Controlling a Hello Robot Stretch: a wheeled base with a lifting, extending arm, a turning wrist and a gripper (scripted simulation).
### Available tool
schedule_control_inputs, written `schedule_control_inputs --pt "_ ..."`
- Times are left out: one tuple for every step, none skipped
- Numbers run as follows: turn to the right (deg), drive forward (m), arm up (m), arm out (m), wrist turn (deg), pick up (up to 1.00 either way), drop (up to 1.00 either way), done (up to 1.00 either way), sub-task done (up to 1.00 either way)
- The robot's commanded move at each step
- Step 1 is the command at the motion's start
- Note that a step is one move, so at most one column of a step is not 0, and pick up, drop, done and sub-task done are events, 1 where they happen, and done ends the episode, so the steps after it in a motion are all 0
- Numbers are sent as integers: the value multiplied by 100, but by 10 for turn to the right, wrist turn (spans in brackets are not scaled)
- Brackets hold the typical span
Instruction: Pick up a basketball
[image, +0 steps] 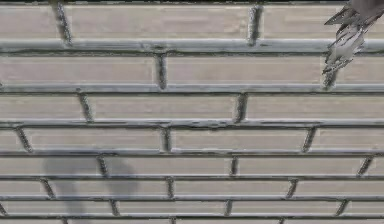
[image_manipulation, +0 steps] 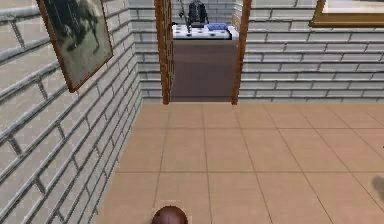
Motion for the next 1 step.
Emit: schedule_control_inputs --pt "0 0 0 34 0 0 0 0 0"
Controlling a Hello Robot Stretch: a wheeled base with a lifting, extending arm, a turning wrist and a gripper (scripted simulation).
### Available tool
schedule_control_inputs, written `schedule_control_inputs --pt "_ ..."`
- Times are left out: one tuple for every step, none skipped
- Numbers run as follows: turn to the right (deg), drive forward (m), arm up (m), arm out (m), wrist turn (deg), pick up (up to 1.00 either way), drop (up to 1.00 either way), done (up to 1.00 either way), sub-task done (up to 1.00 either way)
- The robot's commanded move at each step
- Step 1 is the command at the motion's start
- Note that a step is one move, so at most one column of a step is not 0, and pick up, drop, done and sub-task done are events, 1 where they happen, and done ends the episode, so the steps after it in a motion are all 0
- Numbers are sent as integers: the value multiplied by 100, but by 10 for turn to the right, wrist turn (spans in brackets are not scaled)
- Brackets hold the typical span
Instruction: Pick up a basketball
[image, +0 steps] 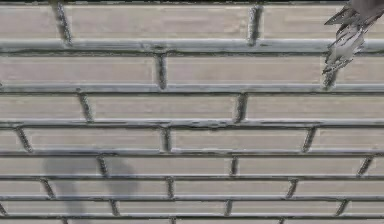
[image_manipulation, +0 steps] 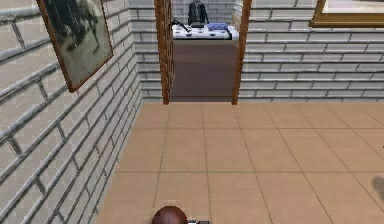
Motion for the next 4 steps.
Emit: schedule_control_inputs --pt "0 0 0 0 450 0 0 0 0" --pt "0 0 0 0 450 0 0 0 0" --pt "0 0 0 0 450 0 0 0 0" --pt "0 0 0 0 150 0 0 0 0"
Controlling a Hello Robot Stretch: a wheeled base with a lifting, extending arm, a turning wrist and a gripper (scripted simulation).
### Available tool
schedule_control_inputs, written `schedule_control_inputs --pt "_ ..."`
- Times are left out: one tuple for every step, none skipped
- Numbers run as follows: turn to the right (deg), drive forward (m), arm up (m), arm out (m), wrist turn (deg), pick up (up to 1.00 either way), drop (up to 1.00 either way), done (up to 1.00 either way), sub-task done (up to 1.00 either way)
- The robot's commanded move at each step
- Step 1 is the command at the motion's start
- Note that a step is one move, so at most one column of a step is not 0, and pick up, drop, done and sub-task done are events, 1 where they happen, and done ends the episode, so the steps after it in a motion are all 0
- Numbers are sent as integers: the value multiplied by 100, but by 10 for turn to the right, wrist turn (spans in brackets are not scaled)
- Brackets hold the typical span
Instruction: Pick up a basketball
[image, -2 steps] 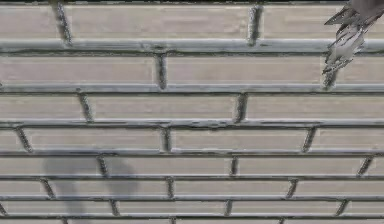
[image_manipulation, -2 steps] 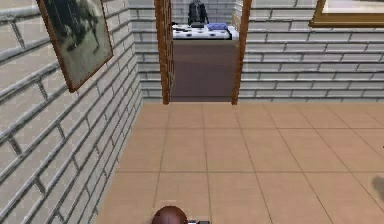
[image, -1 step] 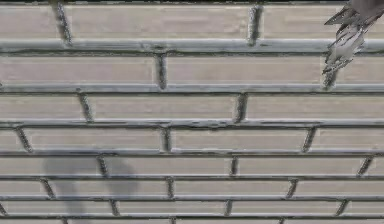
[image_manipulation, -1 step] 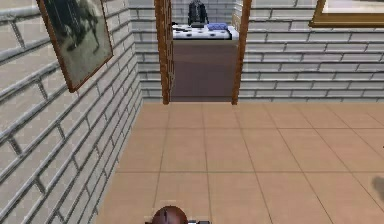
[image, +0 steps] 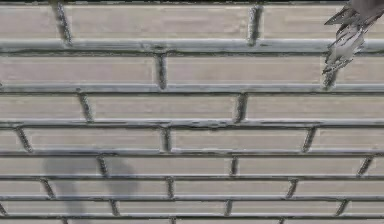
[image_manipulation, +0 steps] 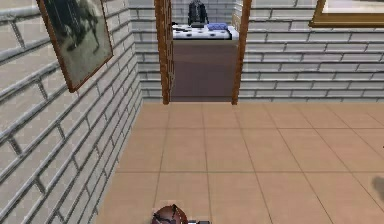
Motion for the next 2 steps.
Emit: schedule_control_inputs --pt "0 0 -30 0 0 0 0 0 0" --pt "0 0 0 0 0 100 0 0 0"
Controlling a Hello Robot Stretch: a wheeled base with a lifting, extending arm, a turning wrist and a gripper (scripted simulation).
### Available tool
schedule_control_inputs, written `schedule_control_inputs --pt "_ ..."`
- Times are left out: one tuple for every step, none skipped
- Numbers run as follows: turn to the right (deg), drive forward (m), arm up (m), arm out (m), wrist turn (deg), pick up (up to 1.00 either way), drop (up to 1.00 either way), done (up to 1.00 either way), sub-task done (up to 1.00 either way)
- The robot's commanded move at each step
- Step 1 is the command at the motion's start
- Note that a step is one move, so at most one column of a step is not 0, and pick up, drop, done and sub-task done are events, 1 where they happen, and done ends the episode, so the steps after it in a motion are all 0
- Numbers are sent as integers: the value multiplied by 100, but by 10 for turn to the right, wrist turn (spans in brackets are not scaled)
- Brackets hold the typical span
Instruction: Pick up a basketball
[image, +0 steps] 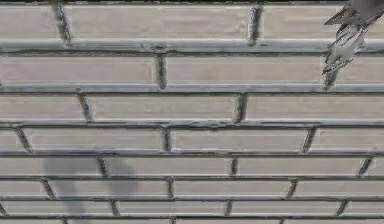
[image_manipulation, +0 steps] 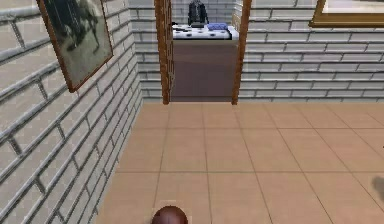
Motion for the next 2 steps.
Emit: schedule_control_inputs --pt "0 0 10 0 0 0 0 0 0" --pt "0 0 0 0 0 0 0 100 0"
